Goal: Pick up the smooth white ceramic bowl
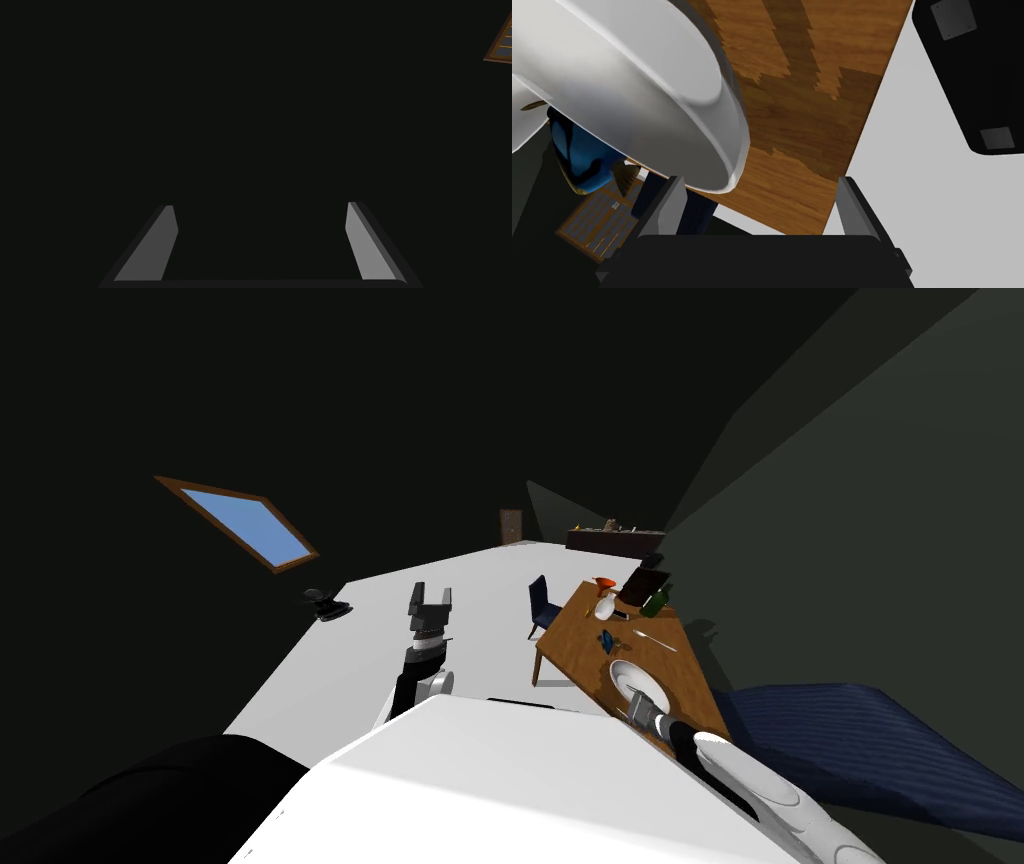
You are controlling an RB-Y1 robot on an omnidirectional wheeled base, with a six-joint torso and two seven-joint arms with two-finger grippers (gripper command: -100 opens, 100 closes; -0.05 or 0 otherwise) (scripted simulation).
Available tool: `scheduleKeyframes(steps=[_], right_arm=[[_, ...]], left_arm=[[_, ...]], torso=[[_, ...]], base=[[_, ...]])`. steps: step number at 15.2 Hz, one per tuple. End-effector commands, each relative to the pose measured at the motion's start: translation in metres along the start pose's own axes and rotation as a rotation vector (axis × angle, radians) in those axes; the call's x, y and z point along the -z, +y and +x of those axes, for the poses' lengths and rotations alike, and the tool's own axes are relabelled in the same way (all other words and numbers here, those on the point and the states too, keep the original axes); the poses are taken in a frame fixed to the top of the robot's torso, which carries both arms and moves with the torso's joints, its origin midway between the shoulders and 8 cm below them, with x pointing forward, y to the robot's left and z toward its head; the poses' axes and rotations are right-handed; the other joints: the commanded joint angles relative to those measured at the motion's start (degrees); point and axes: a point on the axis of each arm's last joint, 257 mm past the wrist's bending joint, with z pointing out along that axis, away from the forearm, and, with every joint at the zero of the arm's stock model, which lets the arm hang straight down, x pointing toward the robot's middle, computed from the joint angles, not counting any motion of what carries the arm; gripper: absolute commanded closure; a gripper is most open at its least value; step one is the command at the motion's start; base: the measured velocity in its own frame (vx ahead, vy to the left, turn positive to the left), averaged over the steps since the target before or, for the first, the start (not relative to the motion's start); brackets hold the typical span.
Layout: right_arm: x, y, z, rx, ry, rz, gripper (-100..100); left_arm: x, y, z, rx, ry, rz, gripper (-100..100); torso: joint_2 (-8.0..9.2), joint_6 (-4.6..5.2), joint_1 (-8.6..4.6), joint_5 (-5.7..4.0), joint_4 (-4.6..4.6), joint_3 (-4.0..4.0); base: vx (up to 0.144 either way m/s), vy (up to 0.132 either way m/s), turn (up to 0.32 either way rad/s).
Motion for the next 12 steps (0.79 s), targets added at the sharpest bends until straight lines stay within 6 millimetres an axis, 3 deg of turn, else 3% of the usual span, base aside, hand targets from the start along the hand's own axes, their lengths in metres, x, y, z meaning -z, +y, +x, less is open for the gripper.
scheduleKeyframes(steps=[1,3,5,8,12], right_arm=[[0.002,-0.003,0.019,0.049,0.040,-0.001,-100],[0.012,-0.013,0.055,0.147,0.121,-0.004,-100],[0.012,-0.013,0.055,0.147,0.121,-0.004,-100],[0.026,-0.026,0.097,0.263,0.216,-0.013,-100],[0.040,-0.037,0.127,0.349,0.287,-0.024,-100]], left_arm=[[0.000,0.000,0.000,0.000,0.000,0.000,0],[0.000,0.000,0.000,0.000,0.000,0.000,0],[0.000,0.000,0.000,0.000,0.000,0.000,0],[0.000,0.000,0.000,0.000,0.000,0.000,0],[0.000,0.000,0.000,0.000,0.000,0.000,0]], torso=[[0.00,0.00,0.00,0.00,0.00,0.00],[0.02,0.01,-0.02,-0.01,0.00,0.01],[0.02,0.01,0.01,0.00,0.00,0.01],[0.07,0.00,-0.05,-0.01,0.01,0.04],[0.04,0.01,-0.01,0.00,0.01,0.02]], base=[[0.024,0.063,0.046],[0.027,0.071,0.059],[0.024,0.062,0.033],[0.018,0.060,0.060],[0.025,0.068,0.043]])
